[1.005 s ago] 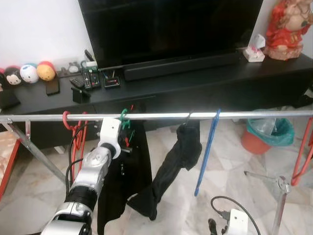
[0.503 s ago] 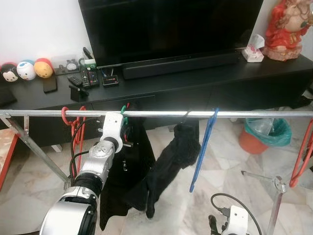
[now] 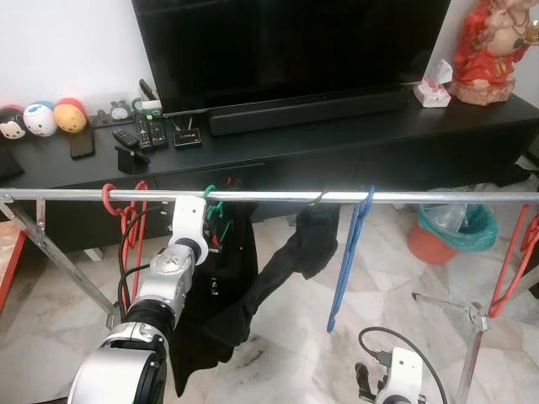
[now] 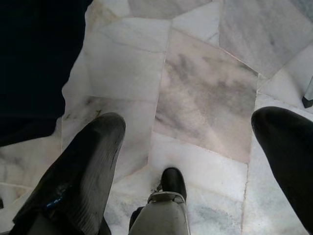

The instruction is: Hang hanger

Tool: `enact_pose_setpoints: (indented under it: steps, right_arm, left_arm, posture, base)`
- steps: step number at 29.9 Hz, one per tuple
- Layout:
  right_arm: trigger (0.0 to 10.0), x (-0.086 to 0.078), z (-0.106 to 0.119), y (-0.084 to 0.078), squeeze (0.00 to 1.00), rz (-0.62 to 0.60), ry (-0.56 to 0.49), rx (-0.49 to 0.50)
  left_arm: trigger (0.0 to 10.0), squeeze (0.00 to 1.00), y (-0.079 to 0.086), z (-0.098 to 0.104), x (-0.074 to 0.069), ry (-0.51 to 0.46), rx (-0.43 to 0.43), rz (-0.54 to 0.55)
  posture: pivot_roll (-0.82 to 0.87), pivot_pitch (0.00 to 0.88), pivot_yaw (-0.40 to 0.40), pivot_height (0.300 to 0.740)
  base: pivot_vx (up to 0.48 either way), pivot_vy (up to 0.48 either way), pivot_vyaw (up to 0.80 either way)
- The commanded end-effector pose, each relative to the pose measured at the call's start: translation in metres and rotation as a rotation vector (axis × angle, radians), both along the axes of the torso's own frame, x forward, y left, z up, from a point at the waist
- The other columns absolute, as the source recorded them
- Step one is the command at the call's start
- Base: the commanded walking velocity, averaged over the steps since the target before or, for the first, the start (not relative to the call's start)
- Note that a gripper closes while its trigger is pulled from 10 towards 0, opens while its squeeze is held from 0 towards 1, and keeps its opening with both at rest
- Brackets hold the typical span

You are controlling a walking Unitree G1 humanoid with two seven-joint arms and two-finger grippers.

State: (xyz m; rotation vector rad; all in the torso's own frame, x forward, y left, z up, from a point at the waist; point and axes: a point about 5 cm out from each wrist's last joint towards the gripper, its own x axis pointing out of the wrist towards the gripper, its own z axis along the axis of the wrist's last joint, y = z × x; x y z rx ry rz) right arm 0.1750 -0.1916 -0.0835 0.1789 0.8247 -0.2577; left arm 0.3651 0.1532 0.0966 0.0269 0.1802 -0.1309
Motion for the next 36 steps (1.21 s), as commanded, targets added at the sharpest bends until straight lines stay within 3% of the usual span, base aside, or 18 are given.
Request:
enact_pose_setpoints:
  steps: [1, 7, 16, 20, 22, 26, 27, 28, 29, 36]
  right_arm:
    - [10.0, 0.001, 0.001, 0.000, 0.00, 0.001, -0.012, -0.006]
    - [10.0, -0.003, 0.000, -0.003, 0.00, 0.000, -0.013, -0.007]
    - [10.0, -0.005, -0.001, -0.003, 0.00, 0.000, -0.009, -0.005]
    - [10.0, -0.006, -0.002, -0.001, 0.00, 0.006, -0.004, -0.003]
    - [10.0, -0.006, -0.002, -0.001, 0.00, 0.006, -0.004, -0.003]
    - [10.0, -0.004, -0.001, -0.001, 0.00, 0.010, -0.002, -0.003]
    - [10.0, -0.003, -0.001, -0.001, 0.00, 0.010, -0.003, -0.004]
    - [10.0, -0.003, -0.001, -0.001, 0.00, 0.010, -0.003, -0.004]
    - [10.0, -0.003, -0.001, -0.001, 0.00, 0.010, -0.003, -0.004]
    - [10.0, 0.000, 0.000, 0.000, 0.00, 0.009, -0.009, -0.011]
  left_arm:
    - [10.0, 1.00, 0.007, 0.006, 0.001, -0.037, -0.005, 0.014]
    - [10.0, 1.00, 0.013, 0.013, -0.002, -0.081, -0.020, 0.003]
    - [10.0, 1.00, 0.026, 0.022, -0.020, -0.142, -0.001, -0.034]
    - [10.0, 1.00, 0.043, 0.035, -0.041, -0.199, 0.029, -0.012]
    - [10.0, 1.00, 0.043, 0.035, -0.041, -0.199, 0.029, -0.012]
    - [10.0, 1.00, 0.050, 0.052, -0.068, -0.263, 0.031, -0.030]
    - [10.0, 0.28, 0.052, 0.055, -0.077, -0.280, 0.031, -0.038]
    - [10.0, 0.28, 0.052, 0.055, -0.077, -0.280, 0.031, -0.038]
    - [10.0, 0.00, 0.053, 0.055, -0.082, -0.286, 0.028, -0.041]
    - [10.0, 0.00, 0.080, 0.024, -0.143, -0.178, 0.085, -0.005]
  posture:
    - [-0.05, 0.000, -0.003, 0.740]
    - [-0.05, 0.000, -0.004, 0.740]
    - [-0.04, 0.000, -0.003, 0.740]
    - [-0.03, 0.000, -0.004, 0.740]
    - [-0.03, 0.000, -0.004, 0.740]
    - [-0.03, 0.000, -0.004, 0.740]
    - [-0.03, 0.000, -0.003, 0.740]
    - [-0.03, 0.000, -0.003, 0.740]
    - [-0.03, 0.000, -0.003, 0.740]
    - [-0.02, 0.000, 0.003, 0.740]
  base:
    - [0.000, 0.000, 0.00]
    - [0.000, 0.000, 0.00]
    - [0.000, 0.000, 0.00]
    - [0.000, 0.000, 0.00]
    - [0.000, 0.000, 0.00]
    - [0.000, 0.000, 0.00]
    - [0.000, 0.000, 0.00]
    - [0.000, 0.000, 0.00]
    - [0.000, 0.000, 0.00]
    - [0.000, 0.000, 0.00]
